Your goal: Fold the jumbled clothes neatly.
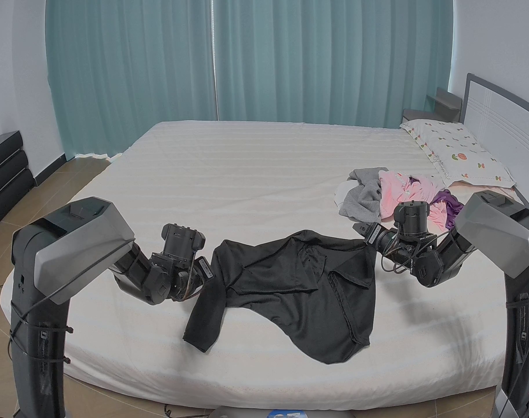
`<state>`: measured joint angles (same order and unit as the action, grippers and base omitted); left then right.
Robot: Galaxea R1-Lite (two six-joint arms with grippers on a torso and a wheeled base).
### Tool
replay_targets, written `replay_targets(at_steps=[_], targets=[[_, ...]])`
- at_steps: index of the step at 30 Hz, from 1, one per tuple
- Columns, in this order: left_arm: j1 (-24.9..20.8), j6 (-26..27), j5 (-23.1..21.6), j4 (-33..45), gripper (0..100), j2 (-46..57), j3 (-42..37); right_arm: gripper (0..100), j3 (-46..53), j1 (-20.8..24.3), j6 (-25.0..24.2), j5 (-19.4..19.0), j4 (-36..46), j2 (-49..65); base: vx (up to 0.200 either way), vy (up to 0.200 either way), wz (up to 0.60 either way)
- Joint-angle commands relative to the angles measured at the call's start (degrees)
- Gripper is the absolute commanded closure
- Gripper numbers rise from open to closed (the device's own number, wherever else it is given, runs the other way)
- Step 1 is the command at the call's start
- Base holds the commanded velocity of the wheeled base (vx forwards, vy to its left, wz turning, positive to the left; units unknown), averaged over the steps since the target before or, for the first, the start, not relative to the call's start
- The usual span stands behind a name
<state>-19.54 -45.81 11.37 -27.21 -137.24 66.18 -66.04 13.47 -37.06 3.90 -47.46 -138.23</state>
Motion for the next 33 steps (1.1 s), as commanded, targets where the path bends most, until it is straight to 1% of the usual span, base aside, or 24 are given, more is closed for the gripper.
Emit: replay_targets(at_steps=[1, 5, 9, 10, 11, 16, 20, 22, 25, 26, 30, 31, 33], targets=[[2.6, -0.3, 0.1, 0.2, 100, 3.0, -1.0, 0, 0.9, 0.8, 0.1, -0.1, 0.0, 0.1, 0.000, 0.000, 0.00], [4.2, -0.5, -0.5, 0.4, 100, 4.5, -1.7, 0, 1.1, 1.2, 0.1, -0.1, 0.1, -0.1, 0.000, 0.000, 0.00], [3.6, -0.2, -1.2, 0.0, 100, 4.5, -3.1, 0, 1.3, 1.6, 0.1, -0.2, 0.3, -0.1, 0.000, 0.000, 0.00], [3.6, -0.2, -1.3, 0.0, 0, 4.5, -3.1, 0, 1.3, 1.6, 0.1, -0.2, 0.3, -0.1, 0.000, 0.000, 0.00], [2.9, -0.2, -2.4, 0.0, 0, 4.6, -3.3, 0, 1.6, 1.7, 0.1, -0.2, 0.3, 0.0, 0.000, 0.000, 0.00], [-0.2, -0.2, -3.9, 0.0, 0, 4.5, -3.3, 0, 2.2, 2.2, 0.1, -0.2, 0.1, 0.0, 0.000, 0.000, 0.00], [-2.9, 0.4, -3.9, 0.3, 0, 3.9, -3.3, 0, 2.6, 2.3, 0.1, -0.2, 0.1, 0.0, 0.000, 0.000, 0.00], [-4.0, 1.6, -3.8, 0.6, 0, 3.3, -3.4, 0, 2.6, 2.4, 0.1, -0.3, 0.1, -0.1, 0.000, 0.000, 0.00], [-4.2, 3.0, -3.6, 1.5, 0, 3.0, -3.6, 0, 2.8, 2.5, 0.1, -0.4, 0.0, -0.2, 0.000, 0.000, 0.00], [-4.5, 3.6, -3.6, 3.5, 0, 2.8, -3.6, 0, 2.9, 3.0, 0.0, -0.4, -0.1, -0.5, 0.000, 0.000, 0.00], [-4.6, 3.7, -3.3, 4.6, 0, 1.9, -3.1, 0, 2.9, 3.2, 0.0, -0.4, 0.0, -0.6, 0.000, 0.000, 0.00], [-4.5, 3.7, -3.3, 4.7, 100, 2.0, -3.1, 0, 2.9, 3.3, 0.0, -0.5, 0.0, -0.6, 0.000, 0.000, 0.00], [-4.5, 3.7, -3.3, 4.8, 100, 2.0, -3.1, 0, 2.9, 3.3, 0.0, -0.5, 0.0, -0.6, 0.000, 0.000, 0.00]])
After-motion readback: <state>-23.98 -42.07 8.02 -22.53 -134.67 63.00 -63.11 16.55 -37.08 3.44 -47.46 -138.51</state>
